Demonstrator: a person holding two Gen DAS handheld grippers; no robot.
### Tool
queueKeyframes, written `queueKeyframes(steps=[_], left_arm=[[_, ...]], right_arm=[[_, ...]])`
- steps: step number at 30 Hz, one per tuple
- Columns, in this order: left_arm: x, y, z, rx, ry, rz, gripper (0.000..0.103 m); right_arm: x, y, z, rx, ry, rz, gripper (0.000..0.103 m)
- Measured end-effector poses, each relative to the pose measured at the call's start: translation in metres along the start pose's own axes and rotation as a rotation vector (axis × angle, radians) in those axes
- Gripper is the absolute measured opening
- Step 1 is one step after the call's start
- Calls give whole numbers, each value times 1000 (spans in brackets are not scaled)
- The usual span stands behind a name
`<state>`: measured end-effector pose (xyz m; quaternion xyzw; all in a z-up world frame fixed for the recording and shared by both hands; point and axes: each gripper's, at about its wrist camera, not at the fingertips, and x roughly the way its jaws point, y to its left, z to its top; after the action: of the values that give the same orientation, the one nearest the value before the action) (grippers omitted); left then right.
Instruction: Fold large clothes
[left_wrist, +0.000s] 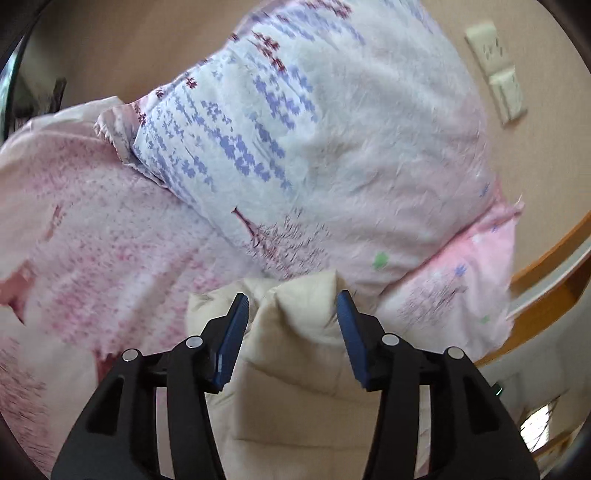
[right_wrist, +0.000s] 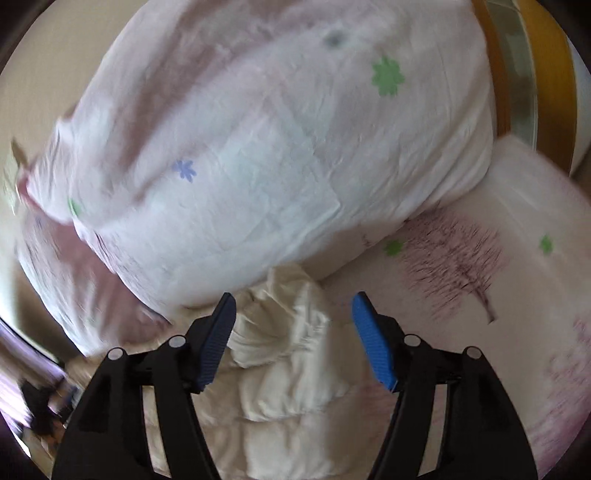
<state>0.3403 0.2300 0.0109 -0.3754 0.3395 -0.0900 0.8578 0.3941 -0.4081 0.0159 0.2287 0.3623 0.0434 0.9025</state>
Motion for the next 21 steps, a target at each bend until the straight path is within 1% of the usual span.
queueKeyframes(steps=[1, 2, 4, 5, 7, 8, 9, 10, 11, 14, 15, 17, 20, 21], left_arm=[[6, -5, -1, 41, 46, 17, 50], [9, -8, -2, 69, 66, 31, 50], [18, -16, -7, 136, 102, 75, 50], [24, -21, -11, 175, 119, 96, 50], [33, -27, -15, 216, 126, 130, 50], [37, -31, -16, 232, 130, 136, 50], [38, -32, -17, 241, 128, 145, 49], [40, -34, -17, 250, 123, 160, 45], [43, -37, -17, 267, 120, 176, 32], [52, -41, -14, 275, 107, 242, 16], [53, -40, -12, 264, 103, 254, 15], [55, -35, -11, 237, 98, 283, 11], [59, -31, -12, 230, 95, 345, 7], [60, -29, -13, 224, 94, 361, 7]], right_arm=[[4, 1, 0, -20, 26, -6, 66], [10, 2, 1, -38, 62, -11, 66], [19, -1, -1, -49, 101, -19, 66], [25, -1, -2, -48, 122, -18, 66], [36, -2, -3, -35, 146, -7, 64], [41, -1, -5, -29, 155, 8, 46], [42, 1, -7, -27, 162, 25, 13], [45, 5, -8, -28, 169, 48, 9], [40, 9, -9, -30, 137, 59, 9], [28, 16, -7, -47, 41, 38, 7], [25, 16, -5, -34, 15, 16, 7], [27, 12, -4, -8, 10, -22, 7], [41, 4, -7, 31, 66, -115, 7], [50, 1, -10, 43, 100, -160, 7]])
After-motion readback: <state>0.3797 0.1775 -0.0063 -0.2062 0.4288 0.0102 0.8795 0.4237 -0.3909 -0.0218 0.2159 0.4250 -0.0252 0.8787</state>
